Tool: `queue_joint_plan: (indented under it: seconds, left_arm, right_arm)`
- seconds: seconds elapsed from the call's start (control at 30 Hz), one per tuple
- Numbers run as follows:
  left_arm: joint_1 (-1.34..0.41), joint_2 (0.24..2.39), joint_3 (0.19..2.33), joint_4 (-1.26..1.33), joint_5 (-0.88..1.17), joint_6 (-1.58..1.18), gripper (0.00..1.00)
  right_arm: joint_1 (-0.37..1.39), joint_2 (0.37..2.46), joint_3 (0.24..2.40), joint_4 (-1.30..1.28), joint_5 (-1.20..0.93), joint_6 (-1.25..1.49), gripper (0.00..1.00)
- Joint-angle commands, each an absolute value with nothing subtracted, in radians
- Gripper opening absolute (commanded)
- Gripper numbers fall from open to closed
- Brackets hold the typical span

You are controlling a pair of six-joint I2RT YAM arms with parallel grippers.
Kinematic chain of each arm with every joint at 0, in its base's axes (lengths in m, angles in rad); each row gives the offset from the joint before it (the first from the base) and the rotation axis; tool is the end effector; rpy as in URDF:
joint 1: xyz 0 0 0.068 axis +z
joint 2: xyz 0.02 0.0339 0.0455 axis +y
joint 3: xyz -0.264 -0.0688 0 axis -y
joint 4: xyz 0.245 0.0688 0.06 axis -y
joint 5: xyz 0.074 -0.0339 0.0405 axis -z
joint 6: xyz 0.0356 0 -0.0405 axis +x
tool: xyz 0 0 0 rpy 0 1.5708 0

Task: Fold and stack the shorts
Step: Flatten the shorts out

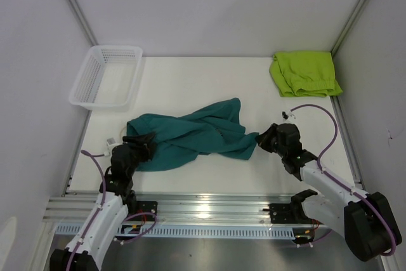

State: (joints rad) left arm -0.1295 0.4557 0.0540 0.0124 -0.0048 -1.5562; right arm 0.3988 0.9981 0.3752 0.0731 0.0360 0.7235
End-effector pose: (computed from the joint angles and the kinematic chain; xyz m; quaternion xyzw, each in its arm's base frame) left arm 0.1322 -0.0170 0.1475 -0.5445 0.6271 -0.4145 0.3721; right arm 0.1888 0.0782 0.1839 0.1497 0.8595 0.2467 0.4220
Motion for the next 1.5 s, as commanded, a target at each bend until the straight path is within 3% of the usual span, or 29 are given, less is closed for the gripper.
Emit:
queue_joint_plan:
  seconds: [0.0, 0.3, 0.63, 0.93, 1.03, 1.07, 1.2, 1.33, 1.47]
  left_arm:
    - [-0.155, 0.498, -0.060, 0.081, -0.038, -1.578, 0.58]
    - [-0.186, 0.546, -0.101, 0.123, -0.060, -1.615, 0.59]
    - [-0.189, 0.431, -0.087, -0.058, -0.044, -1.597, 0.64]
    - [-0.189, 0.678, -0.081, 0.165, -0.043, -1.592, 0.63]
    - [-0.189, 0.757, -0.078, 0.239, -0.044, -1.589, 0.54]
    - [-0.189, 0.771, -0.071, 0.254, -0.051, -1.589, 0.39]
    - [-0.187, 0.798, -0.035, 0.258, -0.110, -1.548, 0.09]
    - [-0.187, 0.726, 0.069, 0.118, -0.221, -1.453, 0.01]
    - [-0.169, 0.605, 0.179, -0.064, -0.281, -1.361, 0.00]
  right_arm:
    - [0.391, 0.982, 0.373, 0.104, 0.038, 0.710, 0.00]
    - [0.387, 0.977, 0.357, 0.112, 0.034, 0.715, 0.00]
    - [0.379, 0.976, 0.348, 0.120, 0.026, 0.719, 0.00]
    - [0.377, 0.977, 0.351, 0.126, 0.012, 0.723, 0.00]
    - [0.376, 0.974, 0.353, 0.123, 0.012, 0.724, 0.00]
    - [0.374, 0.970, 0.351, 0.121, 0.012, 0.724, 0.00]
    - [0.368, 0.953, 0.350, 0.109, 0.014, 0.718, 0.00]
    - [0.359, 0.920, 0.345, 0.089, 0.015, 0.707, 0.00]
    - [0.353, 0.881, 0.319, 0.089, 0.012, 0.684, 0.00]
